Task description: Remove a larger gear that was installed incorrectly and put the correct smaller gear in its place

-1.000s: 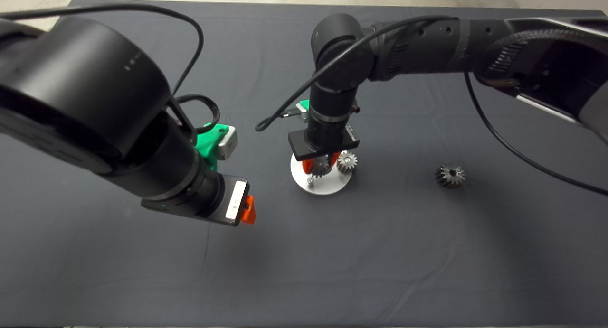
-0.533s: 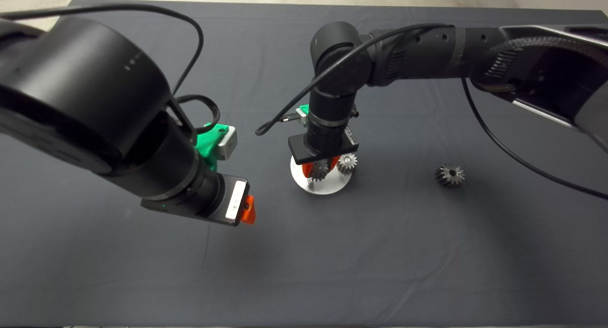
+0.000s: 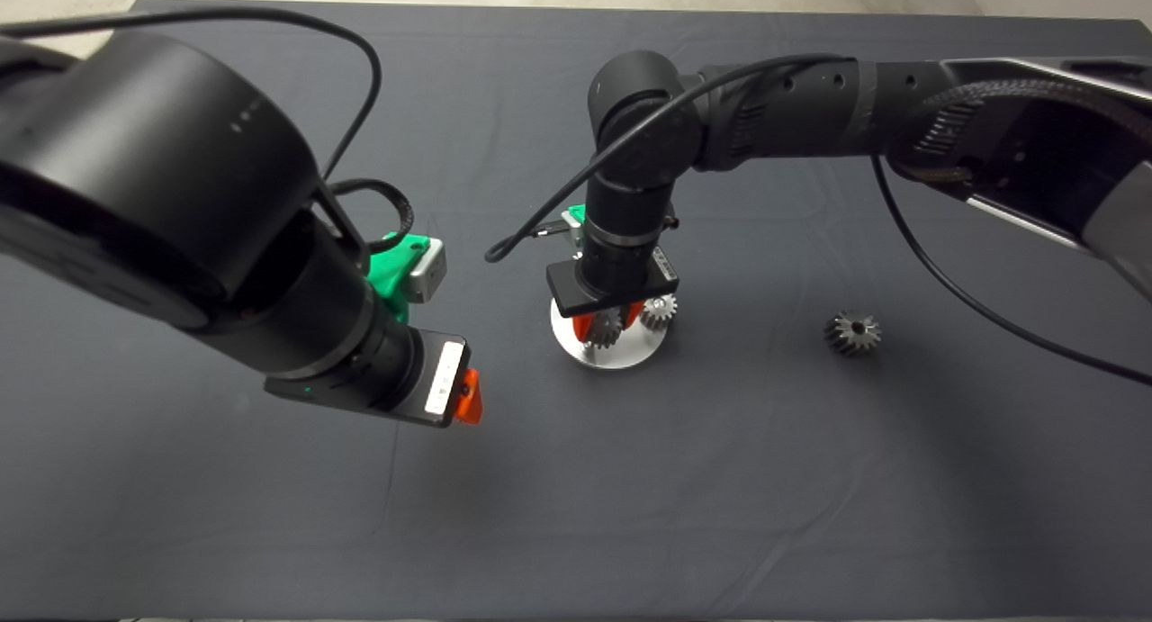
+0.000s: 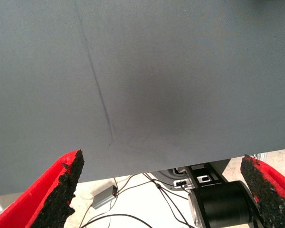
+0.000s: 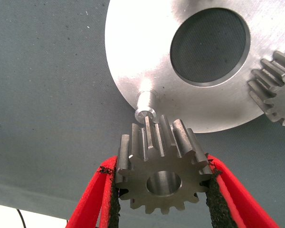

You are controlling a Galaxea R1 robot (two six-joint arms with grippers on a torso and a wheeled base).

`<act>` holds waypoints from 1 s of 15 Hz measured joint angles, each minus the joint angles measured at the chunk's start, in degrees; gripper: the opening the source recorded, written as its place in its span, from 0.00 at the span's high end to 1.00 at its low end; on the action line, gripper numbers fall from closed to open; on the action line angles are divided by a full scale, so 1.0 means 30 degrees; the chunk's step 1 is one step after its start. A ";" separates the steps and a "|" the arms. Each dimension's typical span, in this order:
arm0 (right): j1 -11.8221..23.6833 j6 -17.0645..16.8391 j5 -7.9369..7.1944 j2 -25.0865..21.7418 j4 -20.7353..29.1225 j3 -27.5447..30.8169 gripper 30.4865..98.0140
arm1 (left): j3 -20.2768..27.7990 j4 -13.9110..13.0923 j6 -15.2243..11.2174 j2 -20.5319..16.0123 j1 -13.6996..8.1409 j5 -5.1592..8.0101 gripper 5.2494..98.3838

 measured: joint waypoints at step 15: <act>-0.0419 0.0004 0.0000 0.0023 -0.1012 -0.0874 0.92 | 0.0000 0.0410 0.0000 0.0004 0.0000 0.0000 0.15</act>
